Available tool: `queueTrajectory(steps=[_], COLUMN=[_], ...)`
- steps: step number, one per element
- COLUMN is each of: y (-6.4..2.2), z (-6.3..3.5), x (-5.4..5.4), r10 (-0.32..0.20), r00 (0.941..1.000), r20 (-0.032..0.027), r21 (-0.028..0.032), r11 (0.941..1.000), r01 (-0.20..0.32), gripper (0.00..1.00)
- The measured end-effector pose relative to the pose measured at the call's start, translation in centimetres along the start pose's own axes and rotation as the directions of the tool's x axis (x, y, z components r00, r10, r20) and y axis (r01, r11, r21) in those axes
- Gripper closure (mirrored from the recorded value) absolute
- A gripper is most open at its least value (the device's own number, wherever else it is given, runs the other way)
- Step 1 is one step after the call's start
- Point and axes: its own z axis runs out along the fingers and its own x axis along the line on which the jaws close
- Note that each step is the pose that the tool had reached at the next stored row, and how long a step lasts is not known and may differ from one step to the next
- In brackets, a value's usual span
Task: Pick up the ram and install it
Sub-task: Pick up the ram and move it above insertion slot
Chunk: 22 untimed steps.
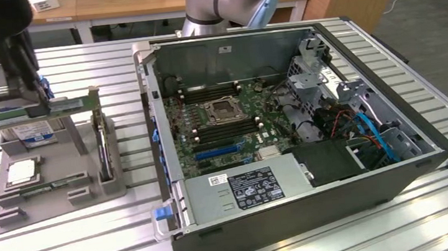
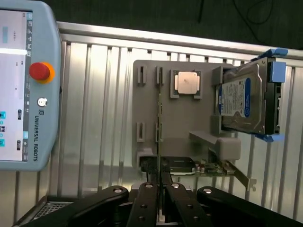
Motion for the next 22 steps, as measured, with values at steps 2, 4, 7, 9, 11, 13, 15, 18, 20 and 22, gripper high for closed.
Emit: queueTrajectory(steps=[2,4,7,9,11,13,15,18,20,22], y=[-0.67,-1.42,-2.58,-3.36,-4.06,-4.77,-5.51,-6.68,-7.43,-8.19], z=[-0.11,-0.23,-0.43,-0.54,-0.61,-0.67,-0.75,-0.85,-0.91,-0.98], x=[0.0,0.1,0.1,0.2,0.2,0.2,0.3,0.3,0.4,0.4], r10=[0.0,-0.001,-0.001,-0.001,-0.001,-0.001,-0.002,-0.002,-0.002,-0.003], r00=[1.0,1.0,0.9999,0.9998,0.9998,0.9997,0.9996,0.9995,0.9994,0.9994], r20=[0.003,0.007,0.0137,0.018,0.0218,0.0247,0.0273,0.031,0.0332,0.0354], r21=[-0.0001,-0.0003,-0.0009,-0.0013,-0.0015,-0.0018,-0.0022,-0.0027,-0.0028,-0.0031], r11=[1.0,1.0,1.0,1.0,1.0,1.0,1.0,1.0,1.0,1.0], r01=[0.0,0.001,0.001,0.001,0.001,0.001,0.002,0.002,0.002,0.003], gripper=[0.87,0.87,0.87,0.87,0.87,0.87,0.87,0.87,0.87,0.87])
